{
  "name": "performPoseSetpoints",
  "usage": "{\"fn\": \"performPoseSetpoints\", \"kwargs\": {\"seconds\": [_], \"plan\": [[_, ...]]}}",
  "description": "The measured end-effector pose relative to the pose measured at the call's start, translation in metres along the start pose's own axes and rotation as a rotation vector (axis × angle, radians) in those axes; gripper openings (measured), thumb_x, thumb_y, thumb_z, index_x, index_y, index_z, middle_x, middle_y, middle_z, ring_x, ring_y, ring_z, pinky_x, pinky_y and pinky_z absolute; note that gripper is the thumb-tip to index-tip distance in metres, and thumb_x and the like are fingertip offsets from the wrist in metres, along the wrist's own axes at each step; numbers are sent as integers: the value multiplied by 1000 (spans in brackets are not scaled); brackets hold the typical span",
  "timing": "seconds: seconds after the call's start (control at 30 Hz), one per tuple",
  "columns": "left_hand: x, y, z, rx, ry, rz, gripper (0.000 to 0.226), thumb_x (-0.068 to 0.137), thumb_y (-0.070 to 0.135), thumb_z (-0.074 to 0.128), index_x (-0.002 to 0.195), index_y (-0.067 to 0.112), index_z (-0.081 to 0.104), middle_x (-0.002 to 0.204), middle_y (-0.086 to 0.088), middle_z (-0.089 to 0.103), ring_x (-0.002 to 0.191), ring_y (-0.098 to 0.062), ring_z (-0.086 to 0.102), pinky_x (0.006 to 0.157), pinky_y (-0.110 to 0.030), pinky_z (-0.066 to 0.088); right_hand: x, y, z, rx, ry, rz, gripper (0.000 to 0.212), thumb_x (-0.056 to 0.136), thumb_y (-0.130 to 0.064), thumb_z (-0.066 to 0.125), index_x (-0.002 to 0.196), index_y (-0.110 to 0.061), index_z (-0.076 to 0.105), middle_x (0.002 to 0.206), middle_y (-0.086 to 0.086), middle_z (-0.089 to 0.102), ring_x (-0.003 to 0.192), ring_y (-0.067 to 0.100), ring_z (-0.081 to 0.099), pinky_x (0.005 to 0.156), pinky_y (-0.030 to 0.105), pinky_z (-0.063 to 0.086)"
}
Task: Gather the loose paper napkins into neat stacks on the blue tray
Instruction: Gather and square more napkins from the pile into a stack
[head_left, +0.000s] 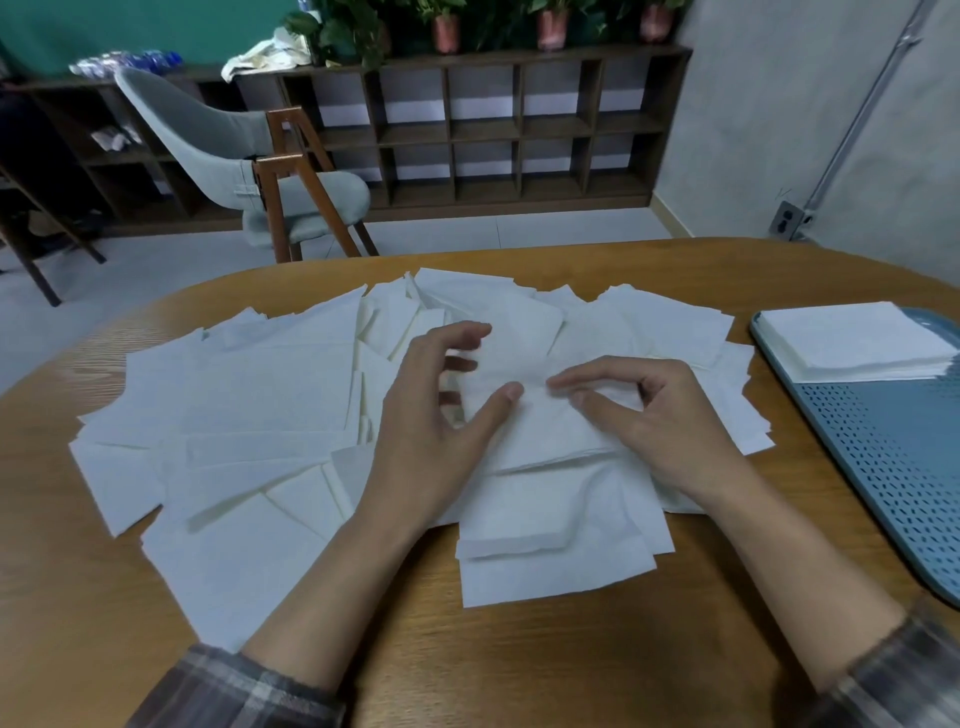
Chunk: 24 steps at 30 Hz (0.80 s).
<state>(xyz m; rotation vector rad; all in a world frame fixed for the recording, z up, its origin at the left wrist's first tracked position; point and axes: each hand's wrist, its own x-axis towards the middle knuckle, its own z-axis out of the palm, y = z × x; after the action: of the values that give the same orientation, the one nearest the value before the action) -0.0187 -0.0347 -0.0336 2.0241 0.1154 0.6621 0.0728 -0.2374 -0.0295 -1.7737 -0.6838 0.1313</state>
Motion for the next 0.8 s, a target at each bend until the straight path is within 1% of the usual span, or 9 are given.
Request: {"fn": "performPoseSetpoints", "kwargs": {"seconds": [0.1, 0.17, 0.23, 0.3, 0.4, 0.5, 0.57, 0.67, 0.8], "plan": [[-6, 5, 1, 84, -107, 143, 42, 83, 47, 84, 117, 31, 64, 121, 16, 60, 111, -13, 61, 84, -21, 50, 4, 9, -3, -92, 99, 44, 29, 98, -3, 68, 102, -27, 83, 108, -21, 78, 113, -6, 66, 103, 18, 48], [-8, 9, -1, 46, -362, 100, 41, 76, 57, 86, 106, 34, 70, 105, 14, 68, 100, -15, 65, 80, -26, 51, 5, 15, -4, -97, 125, 60, 31, 98, -2, 67, 103, -27, 83, 109, -22, 78, 114, -7, 65, 106, 21, 48], [-11, 12, 0, 86, -618, 22, 45, 69, 58, 91, 104, 37, 73, 97, 15, 71, 95, -12, 66, 78, -23, 51, 6, 16, -4, -96, 130, 68, 31, 98, -2, 67, 103, -28, 83, 110, -22, 77, 115, -7, 65, 107, 22, 47], [-14, 10, 3, 172, -715, 36, 45, 71, 54, 93, 108, 37, 73, 97, 16, 71, 94, -10, 65, 79, -19, 50, 6, 15, -2, -96, 120, 74, 32, 98, -3, 66, 103, -30, 83, 111, -23, 77, 116, -8, 64, 106, 21, 46], [-12, 5, 2, 150, -699, 35, 23, 83, 34, 87, 104, 29, 77, 91, 16, 72, 91, -8, 66, 78, -14, 48, 5, 15, -2, -81, 118, 72, 32, 98, -3, 66, 102, -30, 83, 111, -23, 77, 115, -9, 64, 103, 16, 46], [-9, 1, 0, 92, -669, -61, 7, 92, 24, 79, 98, 25, 82, 85, 14, 75, 82, -2, 66, 73, -12, 46, 5, 13, -3, -58, 104, 65, 30, 98, -4, 66, 101, -29, 83, 111, -23, 77, 115, -9, 64, 99, 9, 45], [-7, 2, -2, 39, -633, -113, 7, 96, 23, 76, 97, 25, 82, 85, 12, 76, 77, -3, 66, 71, -13, 46, 5, 10, -2, -26, 84, 69, 25, 100, -8, 66, 102, -27, 83, 109, -23, 77, 114, -10, 63, 96, 5, 43], [-3, 1, -5, -12, -564, -177, 8, 98, 25, 74, 99, 27, 81, 93, 12, 78, 86, -4, 72, 77, -16, 49, 4, 7, -2, 38, 54, 78, 19, 103, -17, 65, 103, -22, 83, 108, -22, 78, 112, -11, 64, 90, 1, 41], [-6, -3, -2, 98, -507, -88, 13, 95, 25, 77, 104, 33, 75, 96, 14, 76, 96, -3, 70, 83, -20, 52, 5, 8, -3, 15, 58, 73, 15, 101, -22, 68, 104, -25, 83, 109, -22, 78, 113, -10, 65, 93, 4, 41]]}}
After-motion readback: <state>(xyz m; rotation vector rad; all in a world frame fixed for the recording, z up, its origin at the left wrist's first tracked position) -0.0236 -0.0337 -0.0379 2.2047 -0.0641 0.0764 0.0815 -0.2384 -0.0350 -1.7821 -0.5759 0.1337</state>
